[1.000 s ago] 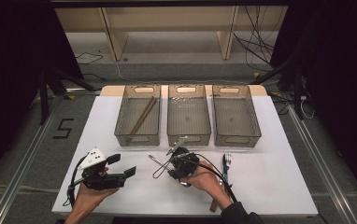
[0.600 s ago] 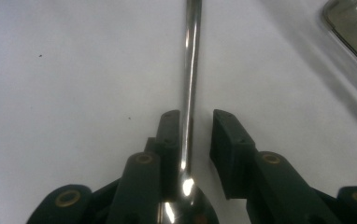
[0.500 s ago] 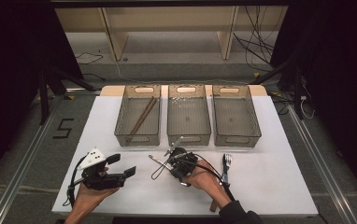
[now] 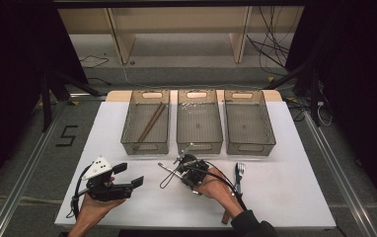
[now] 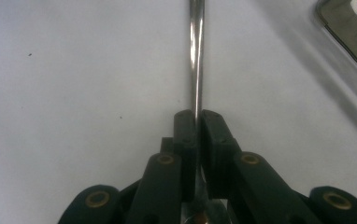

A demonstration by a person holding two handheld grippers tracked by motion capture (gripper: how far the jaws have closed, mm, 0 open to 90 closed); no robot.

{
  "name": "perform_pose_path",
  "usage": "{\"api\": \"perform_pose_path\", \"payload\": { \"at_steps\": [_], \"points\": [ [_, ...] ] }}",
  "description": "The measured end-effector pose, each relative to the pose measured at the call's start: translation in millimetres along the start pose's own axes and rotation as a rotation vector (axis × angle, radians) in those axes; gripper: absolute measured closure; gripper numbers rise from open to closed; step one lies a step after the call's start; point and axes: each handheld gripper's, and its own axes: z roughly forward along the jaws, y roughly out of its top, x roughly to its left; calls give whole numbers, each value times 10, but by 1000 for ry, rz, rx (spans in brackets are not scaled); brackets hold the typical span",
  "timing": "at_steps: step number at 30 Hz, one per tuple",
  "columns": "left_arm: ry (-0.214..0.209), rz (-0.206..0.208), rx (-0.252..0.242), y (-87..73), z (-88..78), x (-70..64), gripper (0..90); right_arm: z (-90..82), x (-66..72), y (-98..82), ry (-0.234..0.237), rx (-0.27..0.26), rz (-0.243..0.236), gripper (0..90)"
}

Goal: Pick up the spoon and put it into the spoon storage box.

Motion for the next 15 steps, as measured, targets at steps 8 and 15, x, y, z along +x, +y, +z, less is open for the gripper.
{"api": "perform_pose_path", "payload": {
  "at_steps": [8,15],
  "points": [
    [0,1,1,1,4,-2,173,-65,11,-14,-8,-23,-16,889],
    [-1,8,4,3,4,-3,173,-95,-27,-17,5,-16,-23,900]
  ]
}}
